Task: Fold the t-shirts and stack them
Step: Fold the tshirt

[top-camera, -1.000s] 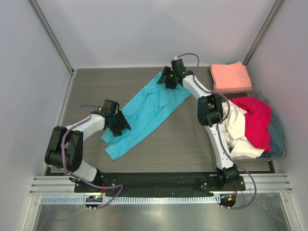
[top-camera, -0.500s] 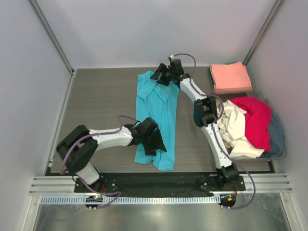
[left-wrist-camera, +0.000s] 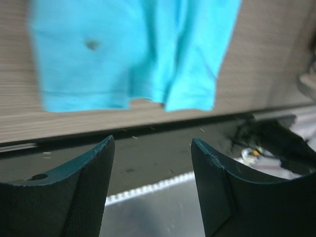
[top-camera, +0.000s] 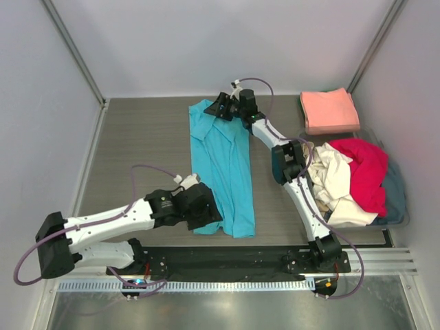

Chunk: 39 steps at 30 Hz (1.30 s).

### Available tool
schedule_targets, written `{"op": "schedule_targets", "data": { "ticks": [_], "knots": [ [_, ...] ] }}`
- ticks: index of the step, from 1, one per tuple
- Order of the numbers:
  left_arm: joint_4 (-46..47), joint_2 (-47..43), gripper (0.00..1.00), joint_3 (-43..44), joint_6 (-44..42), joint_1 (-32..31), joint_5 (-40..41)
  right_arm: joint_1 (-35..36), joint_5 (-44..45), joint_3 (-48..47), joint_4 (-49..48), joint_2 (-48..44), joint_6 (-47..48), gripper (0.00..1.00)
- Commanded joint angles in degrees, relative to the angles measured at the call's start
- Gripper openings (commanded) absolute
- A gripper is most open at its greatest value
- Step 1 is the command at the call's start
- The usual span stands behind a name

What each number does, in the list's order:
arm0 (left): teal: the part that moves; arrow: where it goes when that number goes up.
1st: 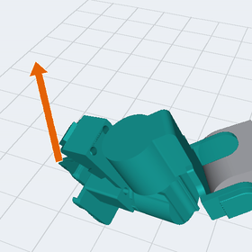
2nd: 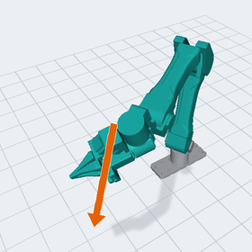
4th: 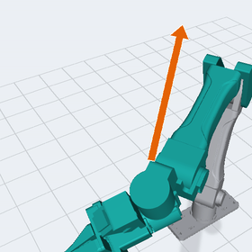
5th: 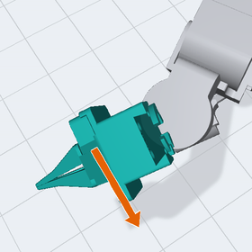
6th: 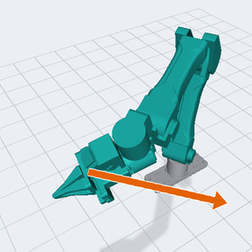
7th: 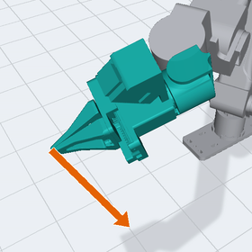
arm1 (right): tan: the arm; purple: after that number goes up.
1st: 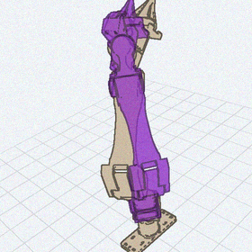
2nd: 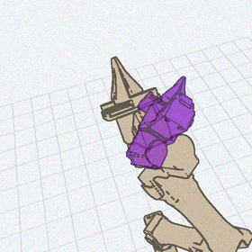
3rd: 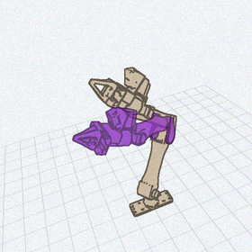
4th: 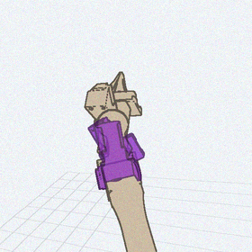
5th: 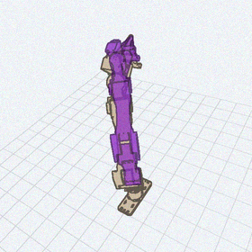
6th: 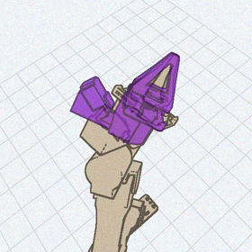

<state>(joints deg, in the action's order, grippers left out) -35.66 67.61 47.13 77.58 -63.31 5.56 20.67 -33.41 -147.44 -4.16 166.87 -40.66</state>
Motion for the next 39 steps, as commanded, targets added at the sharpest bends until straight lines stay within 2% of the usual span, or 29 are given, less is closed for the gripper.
{"op": "schedule_targets", "data": {
  "ticks": [1, 7, 11, 15, 18, 20, 21, 24, 30, 33, 36, 39],
  "knots": [
    [-14.2, -4.6, 0.65, 2.9, -0.6, -0.1, 16.3, 2.6, -3.0, 1.4, -3.3, -5.7, 6.1, 0.82],
    [-12.3, -9.0, 0.69, 0.0, -4.5, -0.1, 21.8, -0.7, 3.5, 12.1, -0.2, -25.2, 10.3, 0.98],
    [-7.5, -10.8, 0.68, -4.8, -5.0, -0.1, 21.9, -1.9, 6.4, 20.3, 6.8, -38.4, 12.2, 1.00],
    [-3.3, -11.6, 0.69, -9.6, -4.9, 0.0, 21.5, -0.8, 14.4, 40.7, 14.0, -56.6, 14.4, 1.00],
    [1.0, -11.1, 0.71, -12.6, -6.6, 0.0, 21.0, 0.6, 17.0, 66.5, 15.9, -69.5, 11.0, 0.97],
    [5.8, -10.7, 0.73, -14.4, -8.1, 0.3, 19.0, 2.8, 19.2, 75.6, 17.2, -77.6, 10.2, 0.94],
    [6.8, -10.3, 0.73, -15.0, -8.1, 0.3, 18.1, 3.6, 20.4, 83.0, 18.0, -79.8, 8.7, 0.93],
    [8.9, -9.3, 0.73, -17.2, -6.3, 0.4, 15.2, 8.1, 24.1, 95.7, 20.9, -89.5, 4.6, 0.89],
    [12.2, -10.8, 0.62, -22.6, -2.6, 0.3, 12.4, 16.8, 30.0, 110.1, 28.1, -104.0, -2.7, 0.81],
    [14.7, -10.6, 0.59, -24.4, -1.4, 0.2, 11.6, 17.9, 29.7, 115.6, 29.5, -110.8, -6.4, 0.79],
    [15.1, -8.2, 0.56, -24.5, -0.9, 0.0, 11.0, 19.6, 27.7, 119.0, 29.9, -113.7, -8.9, 0.73],
    [15.5, -6.0, 0.50, -24.9, 0.4, -0.1, 11.6, 22.4, 26.9, 121.4, 30.0, -114.4, -11.2, 0.72]
  ]
}}
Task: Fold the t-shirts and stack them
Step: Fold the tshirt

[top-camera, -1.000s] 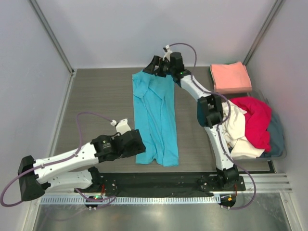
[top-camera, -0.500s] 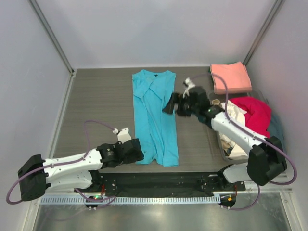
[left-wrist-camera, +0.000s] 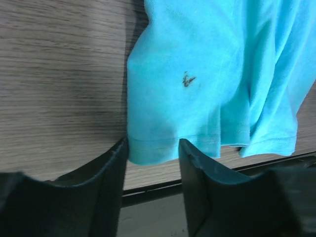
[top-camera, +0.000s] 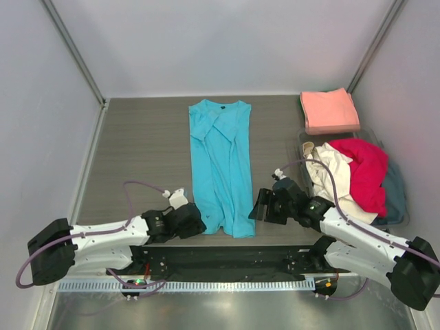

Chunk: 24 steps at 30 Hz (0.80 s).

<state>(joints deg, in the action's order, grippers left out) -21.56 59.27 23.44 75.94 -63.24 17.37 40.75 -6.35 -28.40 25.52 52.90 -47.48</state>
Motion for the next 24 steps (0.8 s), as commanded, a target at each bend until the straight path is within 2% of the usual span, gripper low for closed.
{"op": "schedule_targets", "data": {
  "ticks": [1, 2, 4, 6, 7, 11, 18, 23, 24],
  "knots": [
    [1.8, 2.5, 0.45, -1.5, 2.3, -0.1, -0.2, 4.4, -0.1, 3.0, 0.3, -0.6, -5.2, 0.70],
    [2.1, 2.4, 0.41, -1.7, 2.5, -0.1, -0.3, 5.3, 0.4, 3.5, 0.3, -0.7, -5.8, 0.69],
    [2.1, 1.3, 0.20, -2.1, 3.2, -0.3, -0.5, 7.5, 0.7, 5.3, 0.4, -1.3, -7.5, 0.65],
    [1.4, -0.3, 0.07, -2.2, 3.7, -0.7, -0.6, 8.5, 1.7, 6.6, 0.1, -1.7, -9.1, 0.62],
    [0.9, -1.9, 0.05, -2.2, 4.6, -1.3, -0.3, 8.9, 1.8, 6.9, -0.3, -1.8, -9.6, 0.59],
    [-1.9, -4.7, 0.04, -1.6, 5.8, -2.4, 0.5, 11.1, 3.4, 9.0, -3.1, -1.1, -11.7, 0.57],
    [-3.1, -2.8, 0.03, -0.5, 8.3, -5.6, 0.9, 11.6, 4.2, 11.2, -9.3, 2.2, -12.9, 0.51],
    [-3.0, -0.8, 0.01, -0.6, 10.7, -8.6, 1.7, 11.6, 4.9, 11.7, -10.6, 3.0, -13.1, 0.42],
    [-3.1, -0.6, 0.01, -0.7, 11.2, -9.1, 1.9, 11.6, 4.9, 12.0, -11.2, 3.1, -13.2, 0.36]
  ]
}}
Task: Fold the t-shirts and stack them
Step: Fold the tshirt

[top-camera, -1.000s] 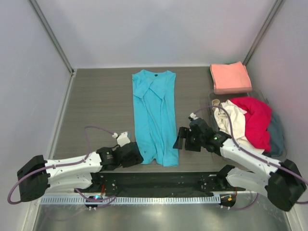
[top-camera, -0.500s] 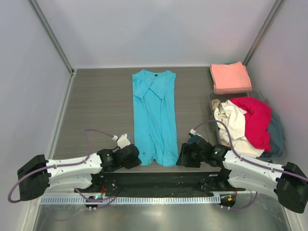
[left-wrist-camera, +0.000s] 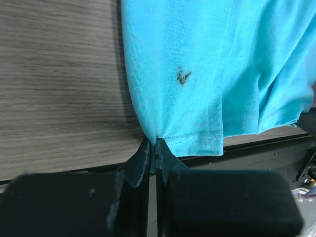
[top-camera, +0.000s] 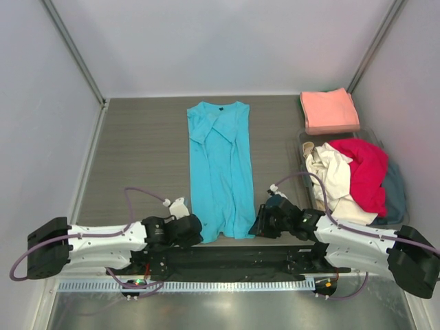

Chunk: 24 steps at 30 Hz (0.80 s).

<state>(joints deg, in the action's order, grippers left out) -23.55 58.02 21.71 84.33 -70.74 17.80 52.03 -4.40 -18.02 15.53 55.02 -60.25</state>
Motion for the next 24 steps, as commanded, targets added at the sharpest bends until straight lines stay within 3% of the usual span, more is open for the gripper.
{"op": "schedule_targets", "data": {
  "ticks": [1, 7, 15, 24],
  "knots": [
    [-1.2, 0.5, 0.01, 1.0, 2.9, -2.2, 1.6, 0.4, 2.9, 1.7, -1.6, 1.3, -0.5, 0.32],
    [-4.2, -1.9, 0.00, 2.2, 2.9, -2.4, 2.4, 0.9, 1.9, 2.0, -0.8, 0.5, -0.7, 0.01],
    [-14.8, -4.9, 0.00, 8.5, -0.5, -2.6, 1.4, 4.7, 6.6, -5.0, 17.1, -7.5, -0.2, 0.01],
    [-26.9, -5.1, 0.00, 21.5, -6.3, -2.2, 10.9, 4.7, 15.6, -18.6, 22.4, -3.4, 4.8, 0.01]
  ]
}}
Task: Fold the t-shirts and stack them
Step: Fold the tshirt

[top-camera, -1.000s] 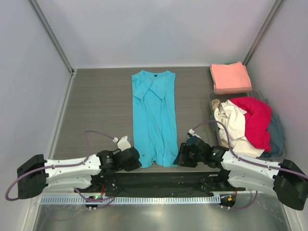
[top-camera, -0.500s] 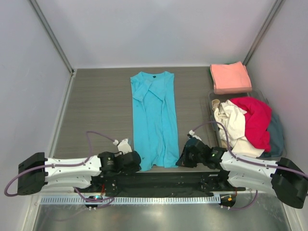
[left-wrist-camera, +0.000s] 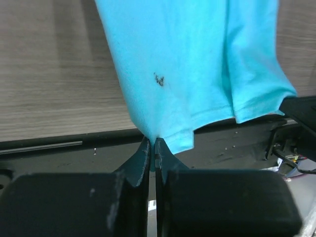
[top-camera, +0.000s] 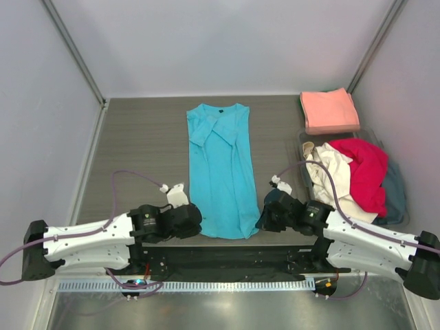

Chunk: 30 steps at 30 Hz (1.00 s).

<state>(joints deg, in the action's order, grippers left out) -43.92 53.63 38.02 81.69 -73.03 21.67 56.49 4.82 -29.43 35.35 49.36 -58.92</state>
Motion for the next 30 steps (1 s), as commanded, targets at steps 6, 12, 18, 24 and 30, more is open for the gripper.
{"op": "schedule_targets", "data": {
  "ticks": [6, 12, 18, 24, 30],
  "knots": [
    [-8.6, 1.9, 0.00, 13.8, -13.6, 8.8, 8.4, -1.9, 12.3, -20.4, 4.2, 13.8, 12.4, 0.01],
    [-3.6, 7.4, 0.00, 19.2, -27.5, 23.2, 2.9, -12.7, 11.6, -32.4, 3.7, 23.6, 22.0, 0.01],
    [1.9, 19.4, 0.00, 26.4, -37.8, 34.9, -4.1, -18.3, 9.7, -43.4, 2.4, 33.5, 29.7, 0.01],
    [5.9, 33.7, 0.00, 34.3, -43.4, 43.7, -11.6, -23.3, 8.0, -50.6, 0.4, 43.9, 33.7, 0.01],
    [4.6, 45.0, 0.00, 44.4, -47.0, 49.3, -17.3, -28.3, 4.5, -57.9, -0.6, 53.2, 35.8, 0.01]
  ]
}}
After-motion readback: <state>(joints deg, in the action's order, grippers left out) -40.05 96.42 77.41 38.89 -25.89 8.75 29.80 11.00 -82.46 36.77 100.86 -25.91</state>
